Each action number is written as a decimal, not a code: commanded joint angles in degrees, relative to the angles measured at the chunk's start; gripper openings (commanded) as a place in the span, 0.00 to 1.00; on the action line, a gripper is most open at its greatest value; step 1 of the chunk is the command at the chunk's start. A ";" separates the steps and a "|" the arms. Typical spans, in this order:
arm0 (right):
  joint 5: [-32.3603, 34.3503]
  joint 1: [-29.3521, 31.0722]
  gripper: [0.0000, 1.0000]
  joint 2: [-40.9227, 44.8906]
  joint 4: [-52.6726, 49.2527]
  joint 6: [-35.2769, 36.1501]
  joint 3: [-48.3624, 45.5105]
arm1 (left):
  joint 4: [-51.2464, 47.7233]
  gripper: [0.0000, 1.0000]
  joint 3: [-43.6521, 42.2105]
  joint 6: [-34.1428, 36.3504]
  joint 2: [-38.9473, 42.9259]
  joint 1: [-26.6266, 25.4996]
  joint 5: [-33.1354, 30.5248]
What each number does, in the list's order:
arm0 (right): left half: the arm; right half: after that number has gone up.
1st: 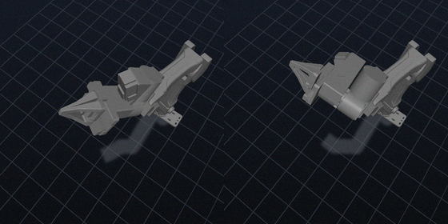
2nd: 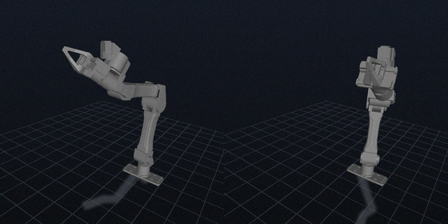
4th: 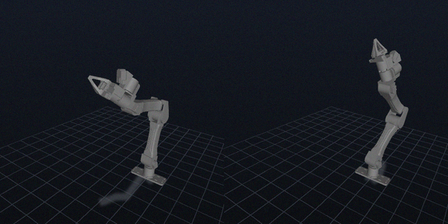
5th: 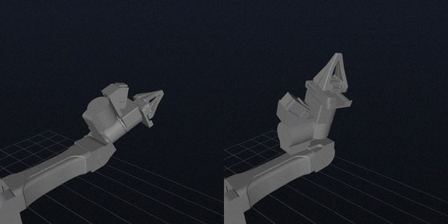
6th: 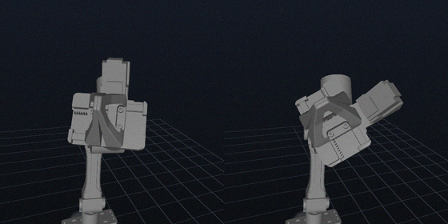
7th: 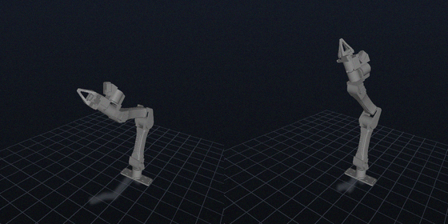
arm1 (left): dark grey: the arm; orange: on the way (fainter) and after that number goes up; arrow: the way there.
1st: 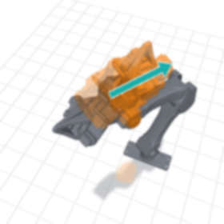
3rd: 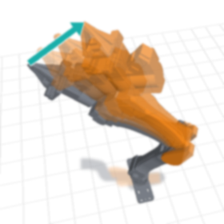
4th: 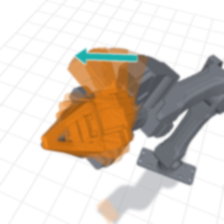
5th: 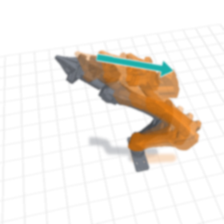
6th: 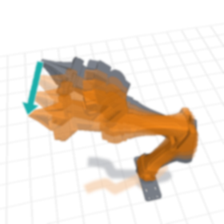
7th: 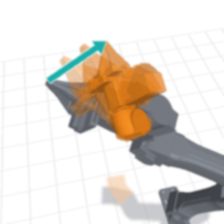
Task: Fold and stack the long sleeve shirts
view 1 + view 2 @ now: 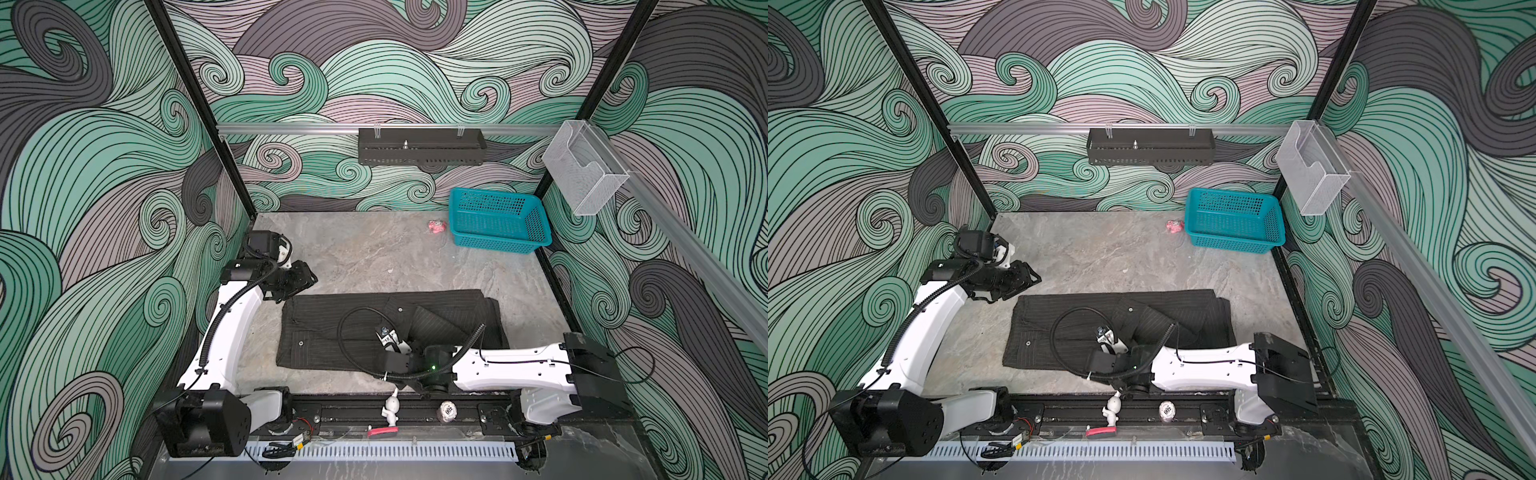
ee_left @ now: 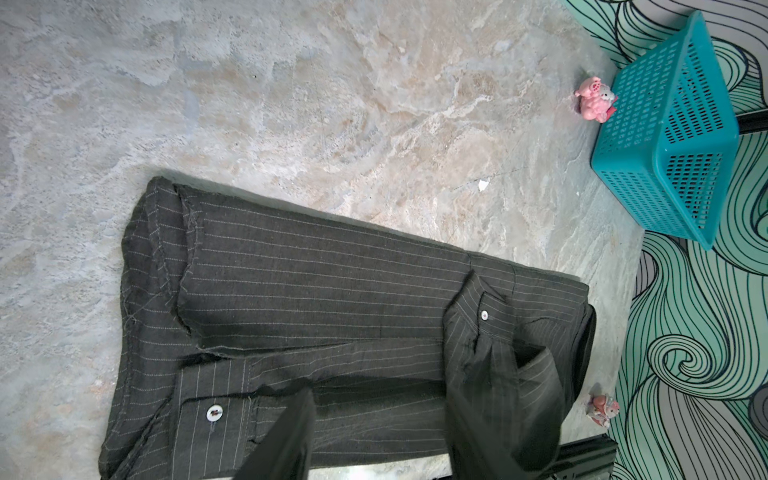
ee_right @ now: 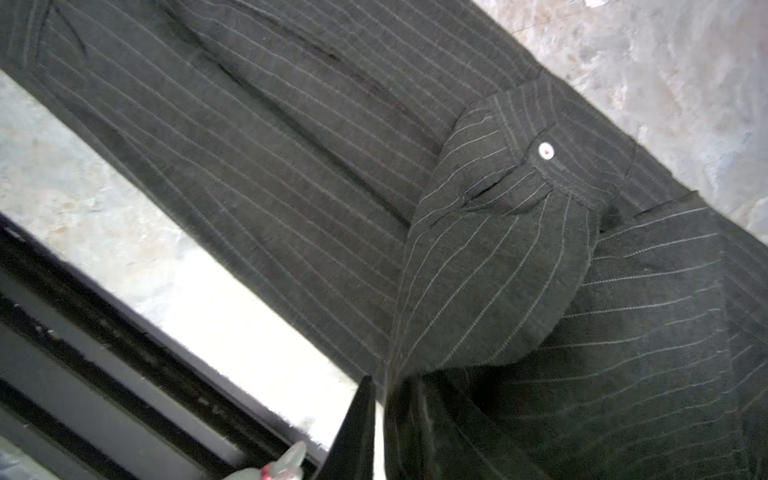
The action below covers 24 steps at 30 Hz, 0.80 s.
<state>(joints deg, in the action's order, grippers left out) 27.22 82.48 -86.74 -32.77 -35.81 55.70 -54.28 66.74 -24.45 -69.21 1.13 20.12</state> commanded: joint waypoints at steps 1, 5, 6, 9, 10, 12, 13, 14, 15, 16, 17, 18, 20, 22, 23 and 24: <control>2.04 0.95 0.54 4.93 -1.75 -3.90 -2.56 | -1.44 0.53 -1.33 -1.47 0.89 -0.34 1.85; 8.46 -0.35 0.69 16.52 -2.56 -3.35 -6.26 | -1.64 0.51 -0.17 -2.52 -0.75 -7.47 -2.76; 8.87 -2.13 0.70 19.78 -3.36 -3.74 -7.04 | -1.34 0.51 0.71 -3.45 -1.76 -10.55 -4.78; 7.71 -9.93 0.71 28.49 -6.00 -4.88 -8.98 | 0.24 0.50 3.44 -7.21 -6.68 -18.83 -8.18; 7.46 -12.72 0.71 30.75 -6.96 -5.04 -9.51 | 0.03 0.50 5.08 -8.44 -9.32 -21.65 -9.97; 6.22 -17.98 0.72 34.08 -7.68 -4.46 -10.50 | -1.12 0.50 8.73 -10.86 -15.80 -26.53 -12.61; 5.19 -20.68 0.73 35.62 -7.87 -3.96 -10.76 | -1.50 0.50 11.21 -12.08 -19.30 -28.67 -13.13; 4.38 -22.97 0.72 36.48 -7.93 -3.36 -10.96 | -1.59 0.50 13.15 -13.05 -22.34 -30.51 -13.56; 3.42 -25.11 0.73 37.31 -7.95 -2.49 -11.05 | -1.66 0.50 15.70 -13.96 -25.91 -32.43 -13.84; 2.45 -26.95 0.72 37.86 -7.96 -1.73 -11.11 | -1.81 0.51 18.33 -14.75 -29.33 -34.28 -14.34; 1.53 -28.51 0.73 38.13 -7.93 -1.12 -10.93 | -2.15 0.51 20.47 -15.27 -32.19 -35.72 -14.94; 0.52 -29.90 0.73 38.40 -7.95 -0.57 -10.84 | -2.65 0.51 22.96 -15.76 -35.52 -37.11 -15.79; -0.96 -31.68 0.73 38.64 -8.03 0.34 -10.66 | -3.97 0.52 27.22 -16.21 -40.90 -39.01 -17.27; -1.93 -32.68 0.73 39.01 -7.93 1.09 -10.88 | -5.06 0.52 30.96 -16.55 -45.33 -40.58 -18.22; -2.33 -33.02 0.73 39.22 -7.94 1.35 -11.09 | -5.17 0.52 32.06 -16.76 -46.71 -41.19 -18.10; -2.67 -33.38 0.73 39.59 -7.97 1.51 -11.43 | -5.05 0.52 33.16 -16.92 -47.96 -41.97 -18.04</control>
<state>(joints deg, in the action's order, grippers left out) 26.85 49.91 -48.21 -39.79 -36.10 45.04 -55.31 96.40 -39.16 -115.50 -39.59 4.97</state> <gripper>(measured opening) 0.728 0.516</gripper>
